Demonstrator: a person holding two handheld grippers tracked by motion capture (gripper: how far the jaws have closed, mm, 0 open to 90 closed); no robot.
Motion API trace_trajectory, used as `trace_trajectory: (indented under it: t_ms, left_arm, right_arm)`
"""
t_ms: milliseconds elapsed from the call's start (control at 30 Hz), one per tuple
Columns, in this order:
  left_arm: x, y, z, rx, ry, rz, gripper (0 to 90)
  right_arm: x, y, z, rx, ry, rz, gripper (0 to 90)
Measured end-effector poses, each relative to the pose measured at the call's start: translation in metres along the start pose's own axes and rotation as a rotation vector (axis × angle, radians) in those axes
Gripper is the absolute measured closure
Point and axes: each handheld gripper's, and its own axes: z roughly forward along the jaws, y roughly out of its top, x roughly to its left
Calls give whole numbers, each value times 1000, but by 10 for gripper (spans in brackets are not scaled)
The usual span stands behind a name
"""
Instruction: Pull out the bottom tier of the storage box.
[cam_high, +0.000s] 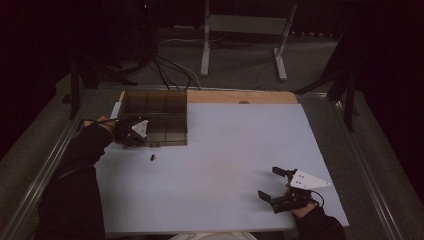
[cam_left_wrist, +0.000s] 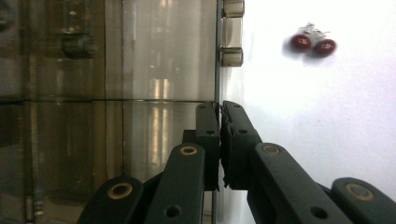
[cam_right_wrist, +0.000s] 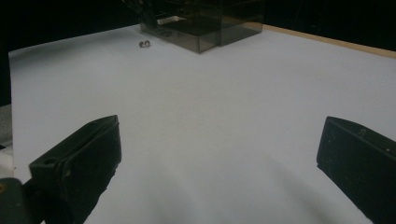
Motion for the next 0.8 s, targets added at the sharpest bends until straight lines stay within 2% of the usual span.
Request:
trace_trajectory:
  t_ms: [67,400,600,800]
  left_arm:
    - [-2,-1,0,2,-5,12,884]
    - [-10,-1,-2,-5,-23,9,887]
    - [-11,-1,-4,11,-30,19,888]
    - [-13,-2,-4,5,-45,3,889]
  right_arm:
    - [0,0,0,-3,0,1,0]
    - [1,0,0,0,0,0,0]
    - [1,0,0,-1,0,-1,0]
    - [1,0,0,-1,0,-1,0]
